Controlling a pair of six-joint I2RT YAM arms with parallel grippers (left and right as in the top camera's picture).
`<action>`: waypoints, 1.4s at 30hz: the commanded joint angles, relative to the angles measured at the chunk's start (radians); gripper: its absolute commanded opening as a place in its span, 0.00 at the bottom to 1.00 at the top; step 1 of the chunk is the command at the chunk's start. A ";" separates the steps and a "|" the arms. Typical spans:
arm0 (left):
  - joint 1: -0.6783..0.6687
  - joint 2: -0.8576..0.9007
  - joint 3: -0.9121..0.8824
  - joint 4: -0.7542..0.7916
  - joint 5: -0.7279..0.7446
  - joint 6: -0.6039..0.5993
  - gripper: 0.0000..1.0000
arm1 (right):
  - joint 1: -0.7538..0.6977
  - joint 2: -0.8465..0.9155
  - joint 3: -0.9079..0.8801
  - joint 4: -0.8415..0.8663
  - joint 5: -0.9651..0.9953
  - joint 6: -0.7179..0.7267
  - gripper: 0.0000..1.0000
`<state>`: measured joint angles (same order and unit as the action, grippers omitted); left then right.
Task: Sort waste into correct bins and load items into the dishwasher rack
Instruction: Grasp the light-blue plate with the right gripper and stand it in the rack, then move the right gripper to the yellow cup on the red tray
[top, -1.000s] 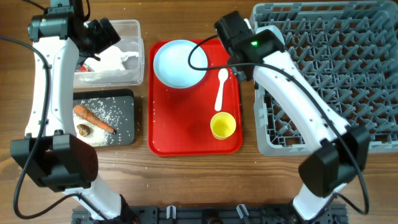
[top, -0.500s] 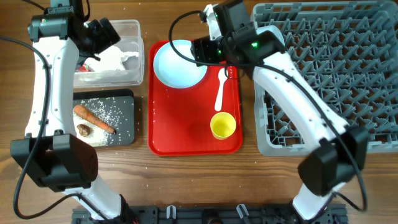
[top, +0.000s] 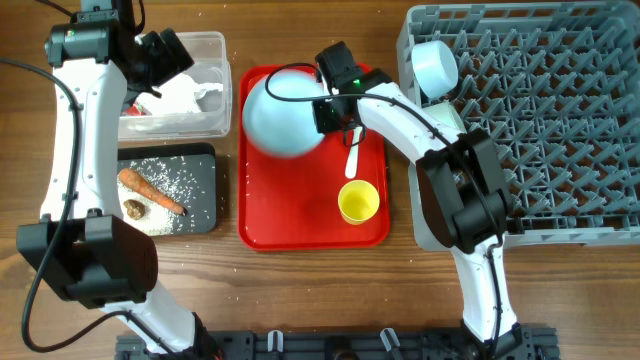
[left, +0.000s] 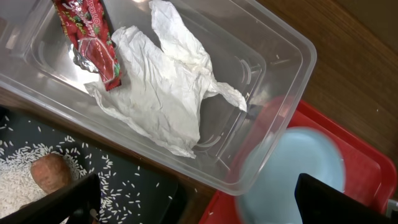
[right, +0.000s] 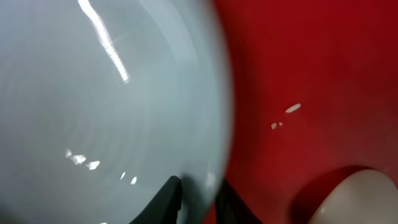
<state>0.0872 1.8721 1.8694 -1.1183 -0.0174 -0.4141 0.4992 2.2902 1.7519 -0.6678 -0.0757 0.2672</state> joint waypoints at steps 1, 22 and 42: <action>0.003 0.008 0.016 0.000 -0.006 -0.013 1.00 | 0.001 0.029 0.000 -0.008 0.029 -0.001 0.07; 0.003 0.008 0.016 0.000 -0.006 -0.013 1.00 | -0.339 -0.581 0.087 -0.187 1.048 -0.500 0.04; 0.003 0.008 0.016 0.000 -0.006 -0.013 1.00 | -0.446 -0.349 0.086 -0.103 0.869 -0.683 0.04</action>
<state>0.0872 1.8721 1.8694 -1.1187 -0.0174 -0.4141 0.0525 1.9190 1.8351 -0.8001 0.7372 -0.4107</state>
